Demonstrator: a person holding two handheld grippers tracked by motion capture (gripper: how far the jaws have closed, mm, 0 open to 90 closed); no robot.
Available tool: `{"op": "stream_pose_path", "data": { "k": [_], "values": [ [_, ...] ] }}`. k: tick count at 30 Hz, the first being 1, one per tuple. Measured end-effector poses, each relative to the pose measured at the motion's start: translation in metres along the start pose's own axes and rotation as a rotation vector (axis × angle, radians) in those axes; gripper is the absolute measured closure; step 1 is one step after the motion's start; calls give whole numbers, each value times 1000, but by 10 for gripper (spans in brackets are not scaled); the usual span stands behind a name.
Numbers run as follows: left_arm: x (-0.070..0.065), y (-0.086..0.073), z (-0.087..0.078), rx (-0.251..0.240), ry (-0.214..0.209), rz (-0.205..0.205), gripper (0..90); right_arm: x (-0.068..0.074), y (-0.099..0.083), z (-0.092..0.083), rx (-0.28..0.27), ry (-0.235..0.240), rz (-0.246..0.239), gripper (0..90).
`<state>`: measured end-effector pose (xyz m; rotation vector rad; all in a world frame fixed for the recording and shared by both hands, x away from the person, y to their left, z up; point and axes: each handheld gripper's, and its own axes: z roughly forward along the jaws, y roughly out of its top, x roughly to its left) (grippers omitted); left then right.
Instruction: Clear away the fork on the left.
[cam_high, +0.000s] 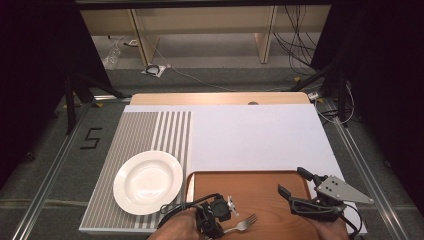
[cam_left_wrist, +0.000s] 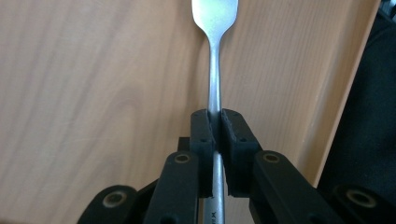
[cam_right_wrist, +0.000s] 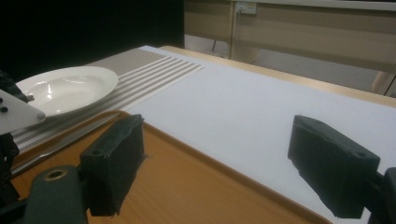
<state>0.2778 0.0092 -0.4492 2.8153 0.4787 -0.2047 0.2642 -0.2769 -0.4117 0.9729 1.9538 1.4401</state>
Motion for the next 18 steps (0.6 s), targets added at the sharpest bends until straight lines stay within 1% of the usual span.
{"op": "stream_pose_path", "data": {
  "k": [3,6,8,11,12,13,15,16,18],
  "values": [
    [-1,0,2,13,-1,-5,829,0,0,0,-1,-1,-2,193],
    [-1,-1,3,36,-3,-11,829,0,0,0,0,0,-2,193],
    [-1,-1,3,32,-4,-15,828,0,0,0,0,0,-5,193],
    [-2,-1,4,45,-12,-13,819,0,0,1,1,0,2,193],
    [-2,-1,4,46,-8,-10,814,0,0,0,2,0,0,193],
    [-3,-1,3,40,-7,-9,793,0,0,0,-1,0,-4,193],
    [-4,1,0,19,0,-8,690,0,0,0,0,0,-1,193],
    [-5,1,-1,-1,11,-5,634,0,0,0,2,0,2,193],
    [-7,3,-4,-44,14,-1,570,0,0,0,0,0,-3,193]
  ]
}}
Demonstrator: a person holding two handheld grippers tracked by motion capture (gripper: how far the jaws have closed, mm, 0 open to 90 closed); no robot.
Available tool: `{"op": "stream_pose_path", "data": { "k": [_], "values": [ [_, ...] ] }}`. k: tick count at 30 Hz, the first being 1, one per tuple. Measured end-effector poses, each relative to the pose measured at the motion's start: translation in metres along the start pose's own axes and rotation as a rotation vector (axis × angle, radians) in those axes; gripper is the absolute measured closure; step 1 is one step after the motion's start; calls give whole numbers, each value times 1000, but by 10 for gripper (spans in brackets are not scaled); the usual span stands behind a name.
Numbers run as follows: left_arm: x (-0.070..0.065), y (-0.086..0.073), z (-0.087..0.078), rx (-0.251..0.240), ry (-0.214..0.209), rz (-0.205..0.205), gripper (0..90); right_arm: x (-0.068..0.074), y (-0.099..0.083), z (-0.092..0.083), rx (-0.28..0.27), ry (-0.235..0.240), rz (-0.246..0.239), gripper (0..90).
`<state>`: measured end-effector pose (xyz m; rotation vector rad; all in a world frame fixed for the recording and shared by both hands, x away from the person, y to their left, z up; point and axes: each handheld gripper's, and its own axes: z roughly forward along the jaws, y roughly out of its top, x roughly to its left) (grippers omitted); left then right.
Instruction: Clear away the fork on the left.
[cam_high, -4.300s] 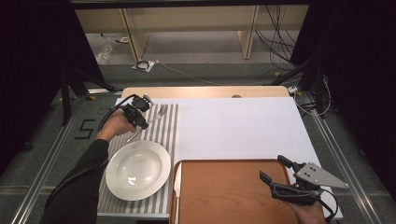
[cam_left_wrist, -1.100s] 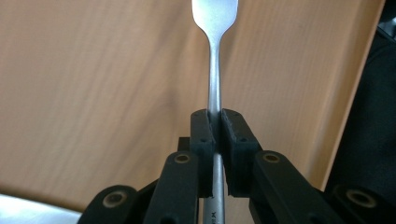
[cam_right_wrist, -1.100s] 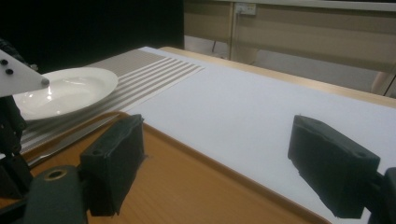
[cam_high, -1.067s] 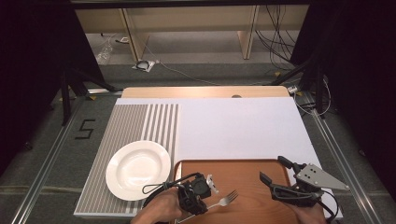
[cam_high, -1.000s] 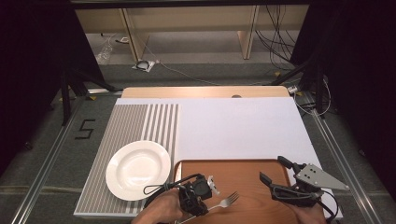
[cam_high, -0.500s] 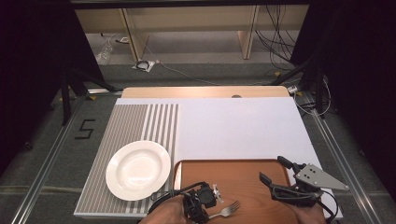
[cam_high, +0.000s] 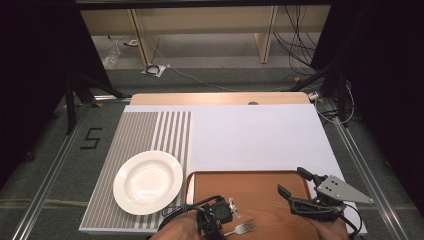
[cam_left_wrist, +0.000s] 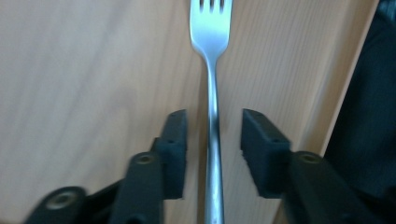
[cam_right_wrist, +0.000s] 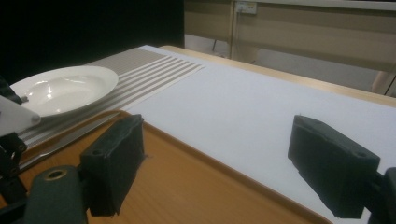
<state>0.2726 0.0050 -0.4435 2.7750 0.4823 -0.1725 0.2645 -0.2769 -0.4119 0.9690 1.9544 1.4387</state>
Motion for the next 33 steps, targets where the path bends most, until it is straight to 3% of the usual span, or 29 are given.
{"op": "stream_pose_path", "data": {
  "k": [2,6,9,15,24,33],
  "values": [
    [-4,1,1,-48,14,3,559,0,0,0,1,1,-2,193],
    [-7,2,7,-57,26,48,770,0,0,0,3,1,-1,193],
    [-9,3,11,-61,18,66,870,0,0,0,4,0,-2,193],
    [-14,5,19,-58,16,107,892,1,0,0,4,2,-2,193],
    [-5,6,19,-71,54,85,891,1,0,1,8,3,-3,193],
    [17,0,11,-100,98,11,892,1,0,1,9,4,-6,193]
  ]
}}
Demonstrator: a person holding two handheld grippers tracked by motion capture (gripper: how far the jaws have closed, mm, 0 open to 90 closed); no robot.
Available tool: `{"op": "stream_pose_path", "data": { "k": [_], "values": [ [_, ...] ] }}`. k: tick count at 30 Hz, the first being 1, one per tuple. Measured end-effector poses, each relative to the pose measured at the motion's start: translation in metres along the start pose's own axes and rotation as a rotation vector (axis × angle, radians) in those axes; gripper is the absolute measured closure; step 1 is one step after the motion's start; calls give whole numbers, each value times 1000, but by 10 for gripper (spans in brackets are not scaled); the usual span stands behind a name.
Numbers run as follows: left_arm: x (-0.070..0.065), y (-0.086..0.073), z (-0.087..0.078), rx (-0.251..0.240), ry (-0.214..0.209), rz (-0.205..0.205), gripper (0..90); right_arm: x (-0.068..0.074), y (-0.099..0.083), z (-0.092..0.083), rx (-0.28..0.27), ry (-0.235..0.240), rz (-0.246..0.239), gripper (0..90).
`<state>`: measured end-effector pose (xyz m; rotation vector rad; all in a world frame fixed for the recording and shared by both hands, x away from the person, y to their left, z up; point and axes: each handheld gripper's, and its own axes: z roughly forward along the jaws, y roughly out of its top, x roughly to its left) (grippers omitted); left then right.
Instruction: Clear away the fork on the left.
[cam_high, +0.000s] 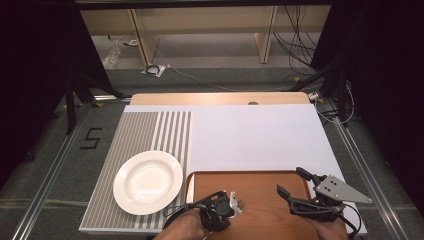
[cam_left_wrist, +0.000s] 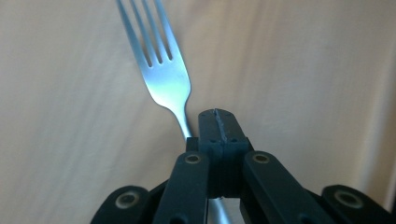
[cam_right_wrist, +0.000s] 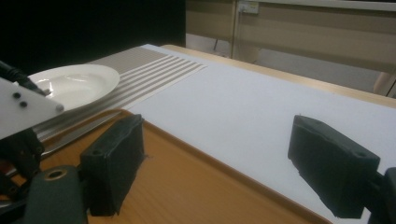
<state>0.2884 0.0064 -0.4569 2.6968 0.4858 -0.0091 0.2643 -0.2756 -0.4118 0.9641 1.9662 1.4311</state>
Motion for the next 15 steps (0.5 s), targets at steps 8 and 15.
{"op": "stream_pose_path", "data": {
  "k": [8,15],
  "values": [
    [15,-5,-4,1,18,-38,891,0,0,0,-3,0,-3,193],
    [25,-10,-6,5,26,-66,891,0,0,0,-3,1,-3,193]
  ]
}}
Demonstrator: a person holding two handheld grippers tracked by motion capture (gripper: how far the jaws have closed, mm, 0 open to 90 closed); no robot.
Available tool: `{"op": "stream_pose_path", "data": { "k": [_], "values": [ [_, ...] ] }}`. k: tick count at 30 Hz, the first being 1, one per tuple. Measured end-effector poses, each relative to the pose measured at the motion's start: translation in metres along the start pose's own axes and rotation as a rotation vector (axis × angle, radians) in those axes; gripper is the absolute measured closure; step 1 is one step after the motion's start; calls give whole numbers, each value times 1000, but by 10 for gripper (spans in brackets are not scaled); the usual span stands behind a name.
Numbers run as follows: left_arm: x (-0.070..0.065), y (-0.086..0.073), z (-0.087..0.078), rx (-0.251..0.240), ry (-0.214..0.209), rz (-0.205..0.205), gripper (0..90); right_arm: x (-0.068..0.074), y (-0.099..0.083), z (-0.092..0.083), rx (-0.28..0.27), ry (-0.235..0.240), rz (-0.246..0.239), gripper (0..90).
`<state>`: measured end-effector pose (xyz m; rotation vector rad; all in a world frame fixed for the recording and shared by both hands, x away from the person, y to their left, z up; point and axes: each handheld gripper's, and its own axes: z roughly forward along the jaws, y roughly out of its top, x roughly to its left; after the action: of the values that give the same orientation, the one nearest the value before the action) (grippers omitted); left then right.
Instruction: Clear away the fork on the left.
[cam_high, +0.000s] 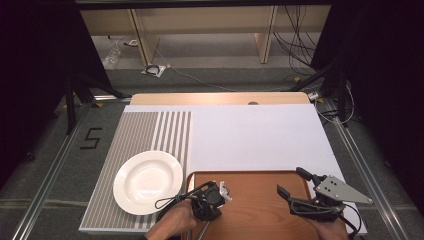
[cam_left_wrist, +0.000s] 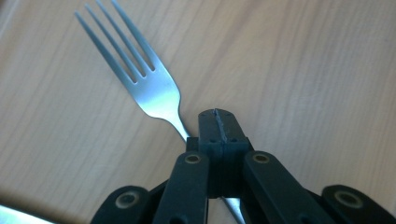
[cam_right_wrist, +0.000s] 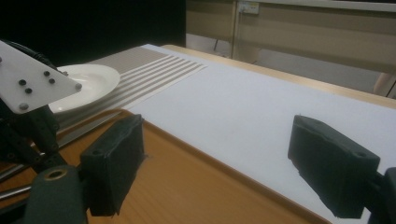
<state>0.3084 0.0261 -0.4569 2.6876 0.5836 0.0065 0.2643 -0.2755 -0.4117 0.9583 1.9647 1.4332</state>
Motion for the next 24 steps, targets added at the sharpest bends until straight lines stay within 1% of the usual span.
{"op": "stream_pose_path", "data": {
  "k": [7,14,18,21,24],
  "values": [
    [9,-3,-2,12,5,-21,891,0,0,0,0,0,-1,193],
    [20,-7,-5,15,8,-62,891,0,0,0,-1,2,-1,193],
    [25,-10,-7,26,17,-76,891,0,0,0,-3,2,-3,193],
    [30,-13,-7,43,19,-86,891,0,0,0,1,2,-1,194],
    [34,-16,-7,46,19,-101,891,0,0,0,0,2,-1,194]
  ]
}}
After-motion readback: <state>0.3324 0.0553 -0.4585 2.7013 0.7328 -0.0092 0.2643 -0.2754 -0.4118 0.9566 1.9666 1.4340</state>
